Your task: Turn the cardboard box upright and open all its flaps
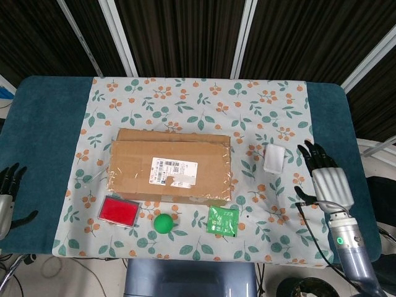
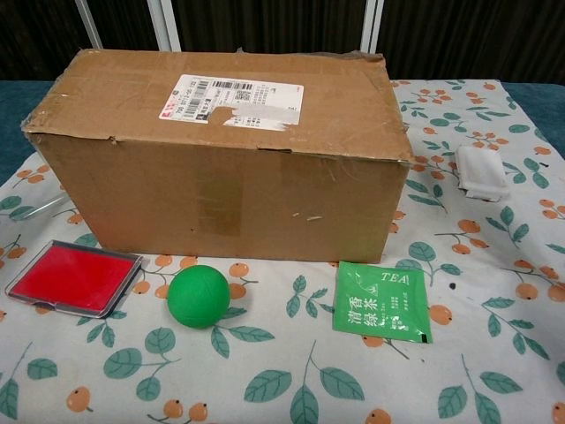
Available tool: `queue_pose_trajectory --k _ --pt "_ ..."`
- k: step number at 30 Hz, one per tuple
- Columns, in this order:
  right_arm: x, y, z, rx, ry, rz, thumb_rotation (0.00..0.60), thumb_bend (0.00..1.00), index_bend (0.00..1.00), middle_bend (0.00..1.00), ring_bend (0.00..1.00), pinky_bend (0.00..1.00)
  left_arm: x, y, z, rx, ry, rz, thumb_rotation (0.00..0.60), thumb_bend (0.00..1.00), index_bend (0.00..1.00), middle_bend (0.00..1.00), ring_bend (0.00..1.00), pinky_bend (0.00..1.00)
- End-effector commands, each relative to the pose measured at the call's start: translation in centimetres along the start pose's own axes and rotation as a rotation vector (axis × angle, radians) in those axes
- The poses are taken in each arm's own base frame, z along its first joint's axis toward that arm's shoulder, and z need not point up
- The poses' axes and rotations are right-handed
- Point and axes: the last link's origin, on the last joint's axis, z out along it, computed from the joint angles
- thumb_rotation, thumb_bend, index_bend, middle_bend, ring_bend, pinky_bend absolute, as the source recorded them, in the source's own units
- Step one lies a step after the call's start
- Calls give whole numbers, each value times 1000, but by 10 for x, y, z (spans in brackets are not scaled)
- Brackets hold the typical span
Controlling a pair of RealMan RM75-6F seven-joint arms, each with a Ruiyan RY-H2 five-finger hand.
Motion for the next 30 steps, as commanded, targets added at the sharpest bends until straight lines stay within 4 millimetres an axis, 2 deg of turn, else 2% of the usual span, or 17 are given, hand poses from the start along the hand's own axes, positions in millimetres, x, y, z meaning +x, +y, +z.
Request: queue_pose_trajectory --k 1,4,9,10,17,23,30 --pt "17 -31 41 57 3 16 600 486 9 46 69 229 0 0 0 3 0 -5 600 91 0 0 0 0" --pt "23 -53 67 94 -13 23 600 644 48 121 129 244 0 -1 1 10 -3 -16 600 91 0 0 0 0" --pt "24 -84 98 138 -45 21 600 956 143 207 209 305 0 0 2 4 0 -16 600 91 0 0 0 0" --pt "23 -91 103 146 -53 29 600 980 152 214 217 313 0 0 2 3 -1 -16 600 91 0 0 0 0" --pt "13 -140 139 186 -115 50 600 1000 211 247 248 320 0 -1 3 8 -12 -26 600 91 0 0 0 0" --pt "2 -166 150 199 -148 83 600 1000 302 316 297 320 0 -1 4 14 -22 -38 600 91 0 0 0 0" --pt "-11 -186 154 218 -175 86 600 1000 381 389 361 320 0 -2 5 16 -28 -48 600 91 0 0 0 0"
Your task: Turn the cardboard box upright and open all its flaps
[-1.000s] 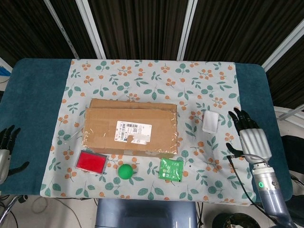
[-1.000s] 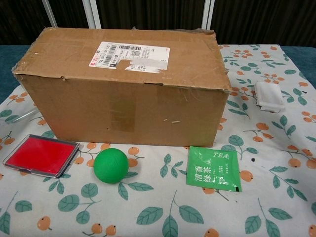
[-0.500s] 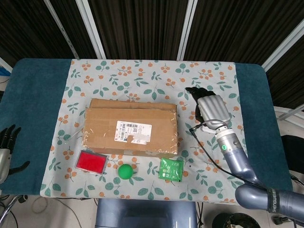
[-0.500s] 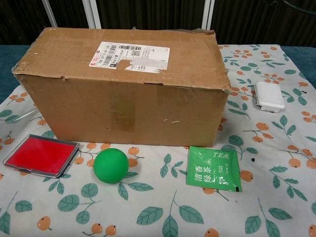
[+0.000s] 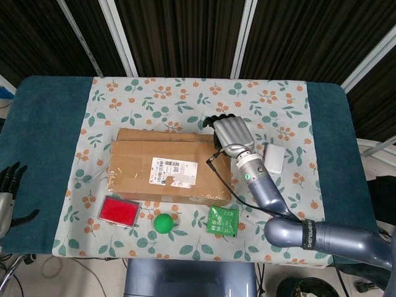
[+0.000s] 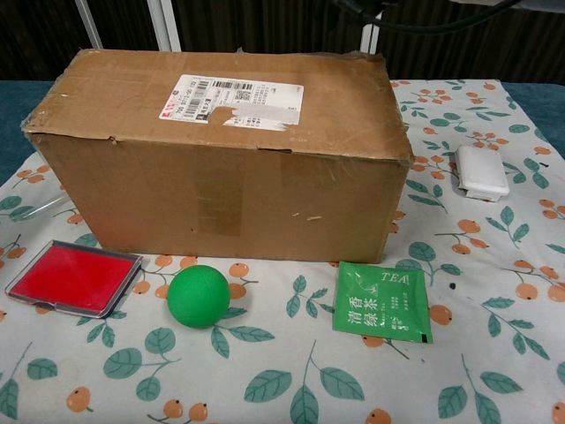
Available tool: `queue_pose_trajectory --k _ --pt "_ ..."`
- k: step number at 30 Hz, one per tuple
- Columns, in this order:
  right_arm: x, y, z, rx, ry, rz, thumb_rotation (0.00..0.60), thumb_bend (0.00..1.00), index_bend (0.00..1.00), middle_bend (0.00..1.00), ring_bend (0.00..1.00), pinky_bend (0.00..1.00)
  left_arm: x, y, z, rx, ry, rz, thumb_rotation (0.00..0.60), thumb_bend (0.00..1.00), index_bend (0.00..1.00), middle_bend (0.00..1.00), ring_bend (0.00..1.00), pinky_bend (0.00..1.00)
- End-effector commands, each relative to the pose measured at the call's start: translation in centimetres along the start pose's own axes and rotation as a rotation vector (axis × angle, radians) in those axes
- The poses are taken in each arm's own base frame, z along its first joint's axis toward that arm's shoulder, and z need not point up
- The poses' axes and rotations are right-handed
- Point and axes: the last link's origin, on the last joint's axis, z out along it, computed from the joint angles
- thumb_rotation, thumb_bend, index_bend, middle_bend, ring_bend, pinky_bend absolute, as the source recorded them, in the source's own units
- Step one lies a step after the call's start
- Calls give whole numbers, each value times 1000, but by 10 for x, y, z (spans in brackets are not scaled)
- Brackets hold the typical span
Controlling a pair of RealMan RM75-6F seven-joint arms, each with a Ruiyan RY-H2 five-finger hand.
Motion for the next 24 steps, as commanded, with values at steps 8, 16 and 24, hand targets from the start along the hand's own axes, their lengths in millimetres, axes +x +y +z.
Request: queue_pose_trajectory --k 8,16,24 --pt "-19 -9 5 1 -32 -4 600 1000 408 424 394 320 0 -2 2 11 -7 -14 600 91 0 0 0 0" --pt "-24 -13 4 7 -53 -11 600 1000 412 426 395 320 1 -1 2 12 -8 -19 600 91 0 0 0 0" --pt "-23 -17 1 10 -70 -28 600 1000 511 530 491 320 2 -2 2 18 -7 -30 600 91 0 0 0 0"
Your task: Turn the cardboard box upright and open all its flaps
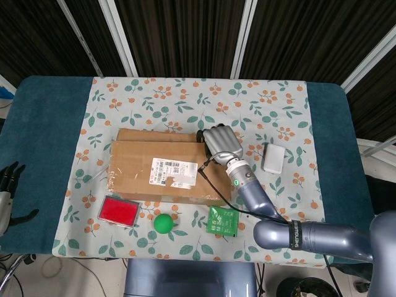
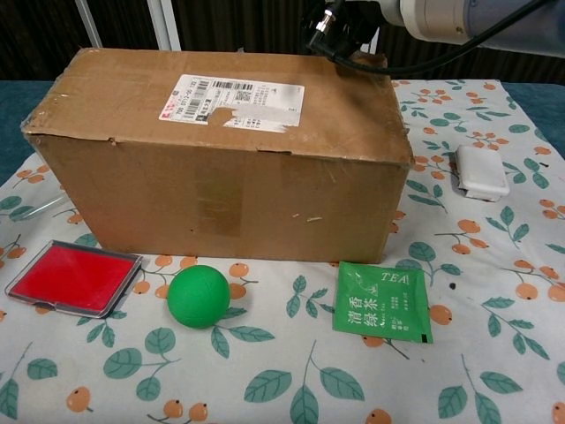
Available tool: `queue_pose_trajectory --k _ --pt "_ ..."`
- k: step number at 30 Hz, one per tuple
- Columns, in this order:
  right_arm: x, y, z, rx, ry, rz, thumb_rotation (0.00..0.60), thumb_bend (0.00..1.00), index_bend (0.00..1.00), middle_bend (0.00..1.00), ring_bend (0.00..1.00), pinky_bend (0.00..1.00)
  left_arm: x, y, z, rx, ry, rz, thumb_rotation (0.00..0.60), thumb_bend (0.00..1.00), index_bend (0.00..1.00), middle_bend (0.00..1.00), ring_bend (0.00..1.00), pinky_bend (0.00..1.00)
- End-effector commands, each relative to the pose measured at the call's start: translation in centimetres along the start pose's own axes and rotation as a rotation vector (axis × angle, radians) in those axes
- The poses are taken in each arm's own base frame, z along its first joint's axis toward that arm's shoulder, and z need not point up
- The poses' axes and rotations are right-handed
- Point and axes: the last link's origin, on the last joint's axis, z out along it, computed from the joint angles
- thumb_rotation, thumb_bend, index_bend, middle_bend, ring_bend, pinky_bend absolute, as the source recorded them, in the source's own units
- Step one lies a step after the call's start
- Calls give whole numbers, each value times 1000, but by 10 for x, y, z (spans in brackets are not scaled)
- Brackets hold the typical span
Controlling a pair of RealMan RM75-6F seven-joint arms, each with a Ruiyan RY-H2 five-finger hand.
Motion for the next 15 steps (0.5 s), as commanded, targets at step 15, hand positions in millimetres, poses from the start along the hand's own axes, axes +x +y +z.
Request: queue_pose_trajectory --k 15 --pt "25 -23 -8 42 30 -8 600 1000 528 556 514 339 1 1 -1 -10 9 1 600 91 0 0 0 0"
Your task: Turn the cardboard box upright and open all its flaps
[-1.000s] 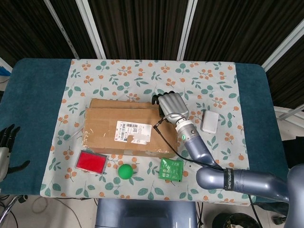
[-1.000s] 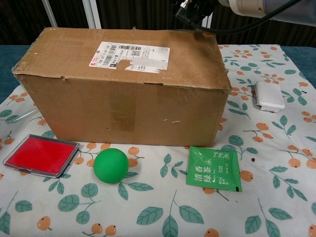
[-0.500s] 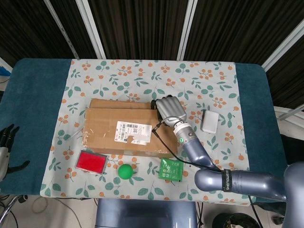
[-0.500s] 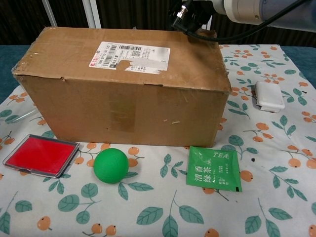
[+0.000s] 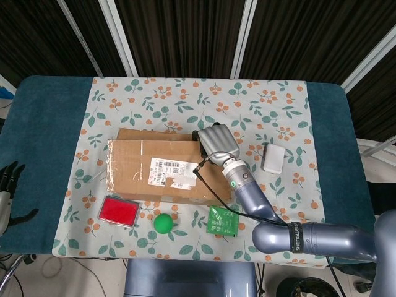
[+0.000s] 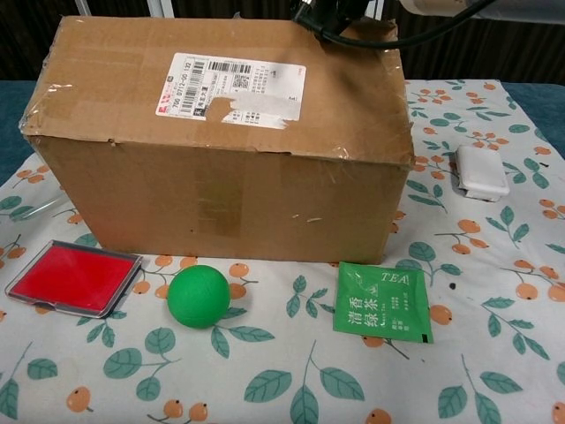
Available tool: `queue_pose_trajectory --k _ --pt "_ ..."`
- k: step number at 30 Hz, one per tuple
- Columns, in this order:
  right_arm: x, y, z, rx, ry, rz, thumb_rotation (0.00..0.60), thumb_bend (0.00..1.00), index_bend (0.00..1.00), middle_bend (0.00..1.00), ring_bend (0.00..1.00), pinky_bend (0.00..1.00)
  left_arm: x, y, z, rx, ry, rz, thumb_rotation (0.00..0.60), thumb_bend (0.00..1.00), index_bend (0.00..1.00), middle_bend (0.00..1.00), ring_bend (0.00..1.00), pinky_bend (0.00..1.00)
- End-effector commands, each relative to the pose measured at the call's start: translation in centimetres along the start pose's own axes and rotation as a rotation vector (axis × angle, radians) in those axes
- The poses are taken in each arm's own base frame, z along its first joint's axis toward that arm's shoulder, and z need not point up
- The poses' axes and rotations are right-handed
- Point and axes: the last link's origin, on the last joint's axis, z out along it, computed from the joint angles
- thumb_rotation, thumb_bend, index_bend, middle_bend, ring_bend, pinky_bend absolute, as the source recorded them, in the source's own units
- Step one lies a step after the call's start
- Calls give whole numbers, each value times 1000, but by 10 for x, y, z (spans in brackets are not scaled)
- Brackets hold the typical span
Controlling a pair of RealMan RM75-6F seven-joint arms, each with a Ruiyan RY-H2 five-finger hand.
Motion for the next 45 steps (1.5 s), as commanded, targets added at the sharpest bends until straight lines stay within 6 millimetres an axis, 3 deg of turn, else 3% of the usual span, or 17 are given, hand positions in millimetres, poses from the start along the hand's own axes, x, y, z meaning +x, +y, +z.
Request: queue_pose_trajectory --k 1,26,45 --pt "8 -6 -2 10 7 -7 600 1000 528 556 514 339 0 0 0 0 0 0 600 91 0 0 0 0" --pt "60 -64 -42 -19 -34 -44 600 1000 528 558 514 340 -3 1 -1 -3 -17 15 600 91 0 0 0 0" --pt "76 -78 -70 -109 -184 -38 600 1000 528 569 520 374 -3 2 -2 -14 -15 32 600 91 0 0 0 0"
